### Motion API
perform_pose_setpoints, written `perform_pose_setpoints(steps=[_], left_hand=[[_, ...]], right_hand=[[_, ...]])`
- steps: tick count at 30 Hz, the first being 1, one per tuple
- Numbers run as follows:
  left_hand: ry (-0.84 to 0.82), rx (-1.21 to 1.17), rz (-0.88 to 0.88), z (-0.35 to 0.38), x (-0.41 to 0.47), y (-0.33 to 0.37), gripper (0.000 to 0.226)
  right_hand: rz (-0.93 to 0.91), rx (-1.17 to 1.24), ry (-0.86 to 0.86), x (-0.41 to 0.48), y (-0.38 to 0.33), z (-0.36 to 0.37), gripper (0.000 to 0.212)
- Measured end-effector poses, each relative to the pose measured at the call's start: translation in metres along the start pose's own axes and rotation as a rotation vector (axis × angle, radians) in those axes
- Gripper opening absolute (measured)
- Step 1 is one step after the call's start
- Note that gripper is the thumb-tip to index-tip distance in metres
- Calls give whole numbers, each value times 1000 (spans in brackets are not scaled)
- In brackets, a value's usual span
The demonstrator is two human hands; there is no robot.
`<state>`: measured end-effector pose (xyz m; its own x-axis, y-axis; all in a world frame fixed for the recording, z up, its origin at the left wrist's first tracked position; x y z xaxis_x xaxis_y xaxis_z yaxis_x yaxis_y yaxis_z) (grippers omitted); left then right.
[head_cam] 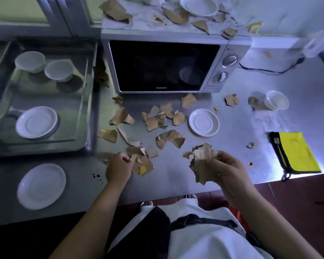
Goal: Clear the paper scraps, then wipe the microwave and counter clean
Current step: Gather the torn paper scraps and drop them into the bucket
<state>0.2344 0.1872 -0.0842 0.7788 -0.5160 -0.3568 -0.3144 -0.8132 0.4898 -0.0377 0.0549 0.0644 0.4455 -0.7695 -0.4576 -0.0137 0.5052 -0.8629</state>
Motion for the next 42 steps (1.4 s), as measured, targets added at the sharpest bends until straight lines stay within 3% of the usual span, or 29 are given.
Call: perform_pose_setpoints(steps=[4, 6, 11, 14, 22, 27, 33, 37, 42], left_hand=[[-58, -187, 33, -13, -3, -2, 13], [-138, -389, 20, -26, -9, 7, 21], [-549, -902, 140, -69, -45, 52, 20], [-735, -939, 299, -90, -66, 79, 19], [-559, -595, 498, -89, -84, 96, 13], [-526, -635, 486, -82, -93, 91, 16], [-662, -835, 385, -82, -100, 90, 22], [-589, -828, 335, -82, -97, 84, 25], [-438, -734, 398, -85, -95, 79, 32]], right_hand=[[8, -32, 99, -8, 9, 5, 17], [8, -47, 148, -11, 13, 7, 16], [7, -40, 170, -16, 22, 22, 17], [-13, -21, 121, -17, 23, 38, 17], [-68, -48, 12, -23, 19, 61, 24], [-75, -68, 61, -28, 28, 62, 19], [-108, -90, 133, -32, 29, 65, 19], [-103, -60, 51, -36, 29, 70, 12], [-62, -11, -92, -38, 30, 78, 7]])
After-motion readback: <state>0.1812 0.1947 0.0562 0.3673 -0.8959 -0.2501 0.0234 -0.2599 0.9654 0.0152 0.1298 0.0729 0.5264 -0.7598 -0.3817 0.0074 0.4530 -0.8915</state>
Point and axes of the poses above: each hand's wrist, its own x-axis towards the middle knuckle, its own z-axis out of the palm, y = z × x, the point moved 3 cm from there along x, towards the middle knuckle, and after that the axes turned 5 degrees about x, right-handed, at the moved point
